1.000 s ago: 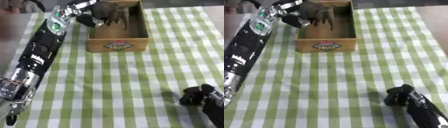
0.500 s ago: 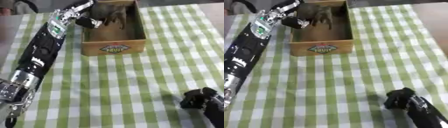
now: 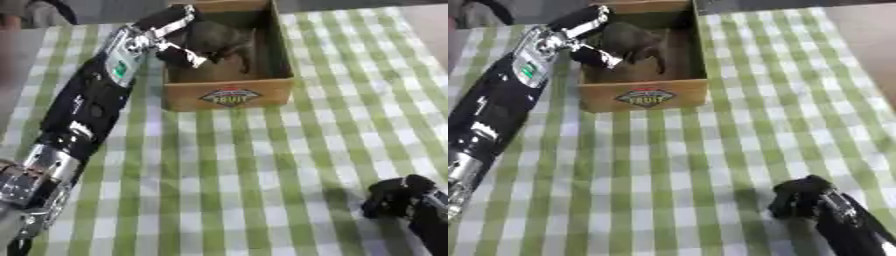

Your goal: Pick up objects on the table and place them in the box.

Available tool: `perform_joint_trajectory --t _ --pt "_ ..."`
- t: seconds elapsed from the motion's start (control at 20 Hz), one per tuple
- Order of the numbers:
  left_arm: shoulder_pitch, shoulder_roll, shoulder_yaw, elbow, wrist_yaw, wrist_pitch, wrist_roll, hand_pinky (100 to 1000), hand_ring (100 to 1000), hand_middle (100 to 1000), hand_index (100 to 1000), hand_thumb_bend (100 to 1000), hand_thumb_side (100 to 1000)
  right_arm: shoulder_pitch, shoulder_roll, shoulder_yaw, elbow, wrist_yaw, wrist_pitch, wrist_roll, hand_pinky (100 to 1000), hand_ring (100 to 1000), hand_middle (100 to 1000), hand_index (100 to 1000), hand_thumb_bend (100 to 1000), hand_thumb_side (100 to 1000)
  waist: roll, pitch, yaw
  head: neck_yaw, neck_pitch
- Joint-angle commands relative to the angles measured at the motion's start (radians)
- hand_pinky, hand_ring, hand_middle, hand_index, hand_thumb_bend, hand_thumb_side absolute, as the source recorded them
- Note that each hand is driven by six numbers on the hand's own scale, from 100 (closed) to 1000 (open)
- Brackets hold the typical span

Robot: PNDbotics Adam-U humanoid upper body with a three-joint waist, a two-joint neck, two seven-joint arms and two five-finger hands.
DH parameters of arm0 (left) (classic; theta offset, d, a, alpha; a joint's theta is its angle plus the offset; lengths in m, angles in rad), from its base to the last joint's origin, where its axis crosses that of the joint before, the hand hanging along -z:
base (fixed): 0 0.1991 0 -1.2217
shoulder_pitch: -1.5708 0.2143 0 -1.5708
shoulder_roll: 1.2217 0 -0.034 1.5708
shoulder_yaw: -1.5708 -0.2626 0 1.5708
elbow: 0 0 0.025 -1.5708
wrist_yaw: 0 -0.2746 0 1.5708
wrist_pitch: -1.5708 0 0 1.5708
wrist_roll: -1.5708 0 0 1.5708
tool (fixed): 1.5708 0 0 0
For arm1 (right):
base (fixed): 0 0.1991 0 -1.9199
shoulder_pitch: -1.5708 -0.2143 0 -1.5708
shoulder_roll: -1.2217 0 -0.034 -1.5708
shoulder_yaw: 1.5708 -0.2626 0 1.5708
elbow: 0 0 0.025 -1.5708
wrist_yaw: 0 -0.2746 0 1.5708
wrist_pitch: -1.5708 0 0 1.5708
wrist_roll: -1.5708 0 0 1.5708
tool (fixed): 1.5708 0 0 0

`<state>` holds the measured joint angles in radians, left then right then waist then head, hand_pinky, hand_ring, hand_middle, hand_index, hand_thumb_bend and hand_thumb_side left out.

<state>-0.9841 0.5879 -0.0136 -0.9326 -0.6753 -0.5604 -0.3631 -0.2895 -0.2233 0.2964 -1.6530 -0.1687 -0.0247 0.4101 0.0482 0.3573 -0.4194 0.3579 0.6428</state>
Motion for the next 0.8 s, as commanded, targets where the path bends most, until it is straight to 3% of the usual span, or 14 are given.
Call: perform_joint_trajectory --t 0.05,0.1,0.4,0.55,0.75,0.8 --pt "-0.016 0.012 0.01 -0.006 -0.052 -0.021 0.018 529 528 551 721 100 244 0.007 -0.008 0.004 0.01 0.01 0.004 0.004 621 610 533 697 100 1000 -0.001 -0.021 0.002 0.0 -0.004" --pt "-0.013 0.011 0.012 -0.003 -0.066 -0.024 0.021 659 683 731 849 100 362 0.006 -0.008 0.004 0.01 0.009 0.004 0.005 618 610 533 697 100 1000 -0.001 -0.023 0.005 0.001 -0.005" --pt "0.011 0.001 -0.017 -0.024 -0.105 -0.106 -0.044 755 762 793 877 175 565 -0.003 -0.013 -0.012 -0.007 -0.026 -0.002 -0.001 614 611 533 697 100 1000 -0.006 -0.056 0.032 -0.007 0.008" --pt "0.02 -0.001 -0.016 -0.023 -0.105 -0.135 -0.061 775 777 803 881 204 607 -0.01 -0.017 -0.022 -0.025 -0.054 -0.004 -0.005 613 612 534 698 100 1000 -0.009 -0.07 0.04 -0.01 0.01" --pt "0.038 -0.003 -0.021 -0.037 -0.076 -0.154 -0.059 786 785 808 878 187 636 -0.019 -0.026 -0.04 -0.053 -0.094 -0.006 -0.015 612 612 534 698 100 956 -0.012 -0.09 0.053 -0.016 0.016" --pt "0.042 -0.003 -0.021 -0.043 -0.064 -0.155 -0.057 779 779 802 871 139 659 -0.021 -0.028 -0.044 -0.06 -0.104 -0.005 -0.018 612 612 535 698 100 933 -0.013 -0.094 0.056 -0.017 0.017"
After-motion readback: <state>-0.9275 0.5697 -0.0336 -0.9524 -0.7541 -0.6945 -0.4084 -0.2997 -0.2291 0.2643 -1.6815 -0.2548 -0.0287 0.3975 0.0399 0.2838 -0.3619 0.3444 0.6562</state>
